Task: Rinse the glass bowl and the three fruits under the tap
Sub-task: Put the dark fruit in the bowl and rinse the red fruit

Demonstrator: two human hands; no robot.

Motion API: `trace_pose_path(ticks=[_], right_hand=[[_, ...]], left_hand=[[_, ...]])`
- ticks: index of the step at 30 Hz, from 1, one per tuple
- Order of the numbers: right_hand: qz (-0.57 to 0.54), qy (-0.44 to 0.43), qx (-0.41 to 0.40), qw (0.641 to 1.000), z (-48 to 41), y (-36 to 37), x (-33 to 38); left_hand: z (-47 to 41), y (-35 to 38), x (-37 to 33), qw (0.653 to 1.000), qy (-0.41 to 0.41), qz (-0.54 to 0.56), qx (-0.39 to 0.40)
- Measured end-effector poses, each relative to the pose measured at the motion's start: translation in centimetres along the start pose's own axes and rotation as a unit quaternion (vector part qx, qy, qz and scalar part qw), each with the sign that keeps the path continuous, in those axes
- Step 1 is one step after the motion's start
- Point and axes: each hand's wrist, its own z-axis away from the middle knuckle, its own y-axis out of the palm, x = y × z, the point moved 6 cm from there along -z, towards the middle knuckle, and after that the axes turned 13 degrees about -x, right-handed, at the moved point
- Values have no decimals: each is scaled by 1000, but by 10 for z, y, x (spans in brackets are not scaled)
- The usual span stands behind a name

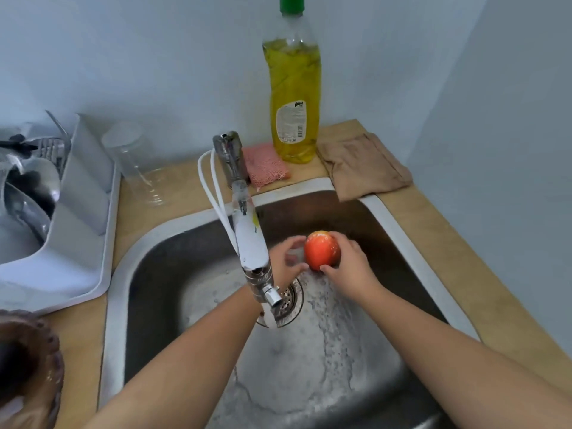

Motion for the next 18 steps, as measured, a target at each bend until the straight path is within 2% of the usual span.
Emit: trace_pose_path(ticks=[4,8,13,18], right_hand=[[-9,4,-13,1000,-1,1,-1],[-34,-8,-11,999,7,-3,6],[-42,-59,-8,997,26,-14,26],[-45,-99,16,994,62,-13,40]], left_hand=[[-6,4,0,998,-25,58,0],[-1,-8,-5,997,-13,72,-12],[21,-33,-14,993,-12,113,-29],[68,-55,-3,978,-73,187,-50]])
